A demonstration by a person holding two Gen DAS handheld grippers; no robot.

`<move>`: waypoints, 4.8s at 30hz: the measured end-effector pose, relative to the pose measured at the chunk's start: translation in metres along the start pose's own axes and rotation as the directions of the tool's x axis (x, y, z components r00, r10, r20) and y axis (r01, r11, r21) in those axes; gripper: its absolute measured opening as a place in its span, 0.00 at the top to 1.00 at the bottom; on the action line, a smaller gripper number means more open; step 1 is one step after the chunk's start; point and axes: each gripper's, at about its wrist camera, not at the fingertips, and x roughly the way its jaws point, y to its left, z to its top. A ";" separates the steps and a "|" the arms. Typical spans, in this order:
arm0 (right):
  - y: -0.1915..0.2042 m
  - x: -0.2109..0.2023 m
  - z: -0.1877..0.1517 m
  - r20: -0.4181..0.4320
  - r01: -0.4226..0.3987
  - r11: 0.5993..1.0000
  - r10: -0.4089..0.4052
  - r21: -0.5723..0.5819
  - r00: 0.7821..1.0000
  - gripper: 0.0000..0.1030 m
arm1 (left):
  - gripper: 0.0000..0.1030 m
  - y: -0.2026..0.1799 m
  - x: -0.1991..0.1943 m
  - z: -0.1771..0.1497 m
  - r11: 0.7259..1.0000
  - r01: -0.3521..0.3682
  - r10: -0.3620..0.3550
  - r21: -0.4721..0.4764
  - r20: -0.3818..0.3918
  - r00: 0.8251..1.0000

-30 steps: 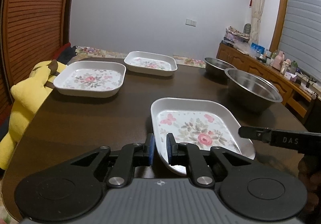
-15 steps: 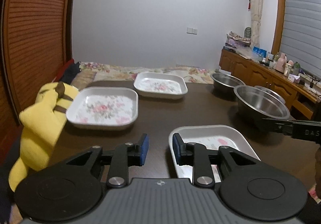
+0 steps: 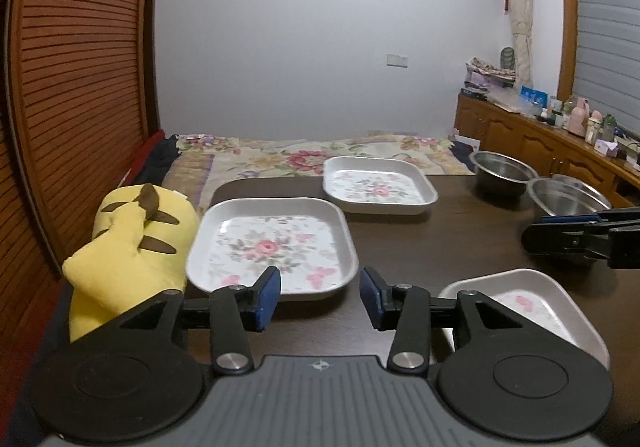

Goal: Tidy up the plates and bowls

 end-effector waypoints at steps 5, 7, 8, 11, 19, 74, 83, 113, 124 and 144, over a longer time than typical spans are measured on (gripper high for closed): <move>0.014 0.028 0.010 -0.045 -0.017 1.000 0.018 0.016 0.999 0.60 | 0.54 0.026 0.003 0.003 0.999 -0.017 0.017 -0.030 0.011 1.000; 0.021 0.040 0.014 -0.063 -0.017 1.000 0.018 0.009 0.998 0.60 | 0.53 0.037 0.003 0.005 0.999 -0.017 0.018 -0.043 0.018 1.000; 0.025 0.044 0.015 -0.069 -0.014 1.000 0.014 0.003 0.997 0.60 | 0.52 0.042 0.003 0.006 0.999 -0.017 0.018 -0.048 0.019 1.000; 0.033 0.059 0.018 -0.090 -0.004 1.000 0.003 -0.007 0.996 0.60 | 0.52 0.054 0.007 0.009 0.998 -0.034 0.035 -0.043 0.016 0.999; 0.051 0.097 0.027 -0.139 0.022 0.999 -0.027 -0.037 0.990 0.61 | 0.63 0.087 0.032 0.011 0.997 -0.060 0.060 -0.039 -0.024 0.998; 0.016 0.124 0.032 -0.252 -0.023 0.994 0.049 0.104 0.966 0.88 | 0.88 0.072 0.048 0.019 0.995 0.063 -0.067 -0.077 -0.057 0.996; -0.010 0.082 0.040 -0.194 -0.025 0.993 0.048 0.117 0.980 0.88 | 0.87 0.033 0.036 0.032 0.992 0.115 -0.116 -0.051 -0.015 0.993; -0.075 -0.014 0.027 -0.095 -0.023 0.992 0.035 0.124 0.995 0.88 | 0.86 -0.050 -0.015 0.041 0.969 0.242 -0.243 0.036 0.027 0.970; -0.072 -0.026 0.011 -0.090 -0.045 0.991 0.056 0.122 0.994 0.88 | 0.86 -0.052 -0.035 0.033 0.965 0.254 -0.256 0.062 0.044 0.966; -0.062 -0.039 -0.025 -0.132 -0.029 0.995 0.042 0.099 0.990 0.88 | 0.84 -0.065 -0.046 -0.008 0.968 0.242 -0.243 0.059 -0.002 0.970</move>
